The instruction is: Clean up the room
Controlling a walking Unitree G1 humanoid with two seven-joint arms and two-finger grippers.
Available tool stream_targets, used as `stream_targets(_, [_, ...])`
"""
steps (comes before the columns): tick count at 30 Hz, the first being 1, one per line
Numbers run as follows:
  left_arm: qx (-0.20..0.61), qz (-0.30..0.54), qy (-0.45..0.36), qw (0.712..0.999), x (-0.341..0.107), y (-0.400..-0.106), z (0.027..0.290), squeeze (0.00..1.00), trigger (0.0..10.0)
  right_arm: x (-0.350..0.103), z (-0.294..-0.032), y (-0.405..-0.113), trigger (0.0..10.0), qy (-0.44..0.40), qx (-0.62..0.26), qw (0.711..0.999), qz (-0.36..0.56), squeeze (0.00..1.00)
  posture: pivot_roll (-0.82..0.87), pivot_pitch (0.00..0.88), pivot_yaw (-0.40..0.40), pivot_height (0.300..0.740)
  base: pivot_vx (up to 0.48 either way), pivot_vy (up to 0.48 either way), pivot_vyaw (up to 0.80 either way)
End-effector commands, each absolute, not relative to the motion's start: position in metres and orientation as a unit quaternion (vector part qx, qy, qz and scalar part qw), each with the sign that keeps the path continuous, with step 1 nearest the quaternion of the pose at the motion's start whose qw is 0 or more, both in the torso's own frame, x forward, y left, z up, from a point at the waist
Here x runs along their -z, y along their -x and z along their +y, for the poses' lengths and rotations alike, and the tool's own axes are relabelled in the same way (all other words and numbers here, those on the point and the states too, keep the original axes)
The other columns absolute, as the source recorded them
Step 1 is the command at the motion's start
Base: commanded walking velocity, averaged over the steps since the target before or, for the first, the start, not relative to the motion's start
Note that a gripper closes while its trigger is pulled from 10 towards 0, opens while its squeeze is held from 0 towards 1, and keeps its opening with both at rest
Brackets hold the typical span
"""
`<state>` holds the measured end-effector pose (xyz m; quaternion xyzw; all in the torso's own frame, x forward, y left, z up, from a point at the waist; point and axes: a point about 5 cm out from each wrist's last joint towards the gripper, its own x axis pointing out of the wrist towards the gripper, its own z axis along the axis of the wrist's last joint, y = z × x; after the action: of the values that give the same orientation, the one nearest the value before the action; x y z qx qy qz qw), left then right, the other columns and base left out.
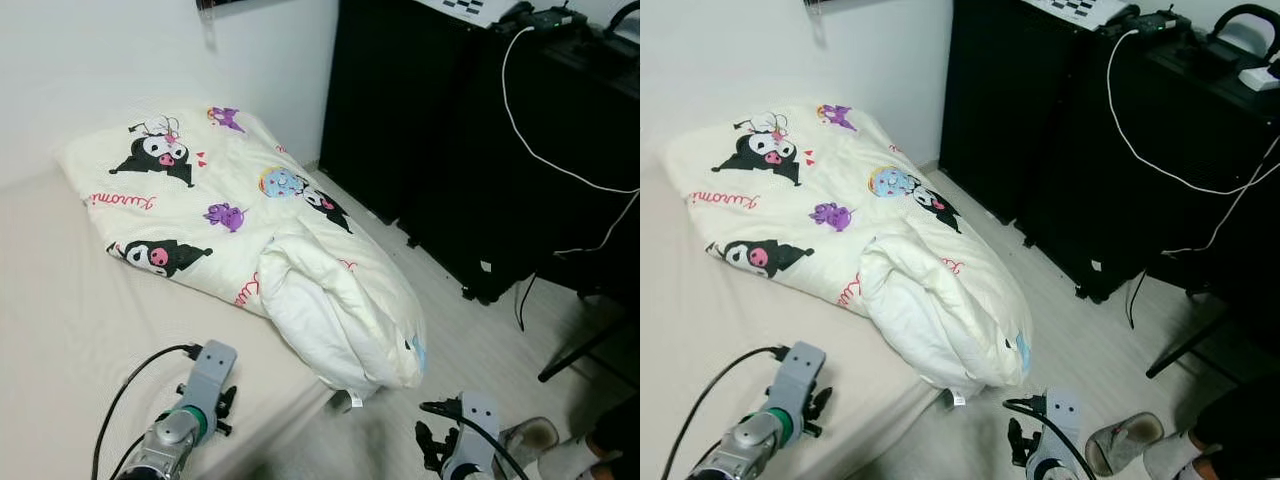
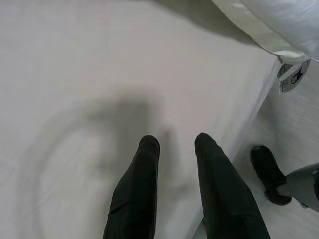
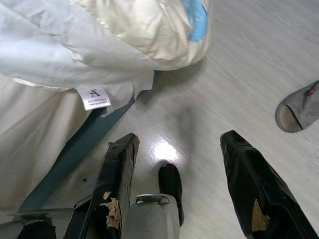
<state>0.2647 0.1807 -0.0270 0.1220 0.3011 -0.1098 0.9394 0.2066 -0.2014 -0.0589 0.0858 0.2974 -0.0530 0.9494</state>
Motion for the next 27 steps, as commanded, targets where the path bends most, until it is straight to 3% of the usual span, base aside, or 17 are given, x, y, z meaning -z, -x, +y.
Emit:
stream_targets(1, [0.114,0.322,-0.120,0.932,0.035,-0.255,0.180,0.00,10.0,0.066,-0.203,-0.195,10.0,-0.087,0.061,0.942,0.318,0.00,0.00,0.053,0.009,0.726,0.000,0.000,0.00])
stream_targets(22, [0.115,0.322,-0.119,0.932,0.035,-0.257,0.179,0.00,10.0,0.066,-0.202,-0.195,10.0,-0.071,0.050,0.945,0.316,0.00,0.00,0.055,0.007,0.686,0.000,0.000,0.00])
stream_targets(27, [0.108,0.288,-0.092,0.947,0.021,-0.273,0.173,0.00,10.0,0.066,-0.203,-0.192,10.0,-0.065,0.051,0.946,0.315,0.00,0.00,0.070,0.007,0.671,0.000,0.000,0.00])
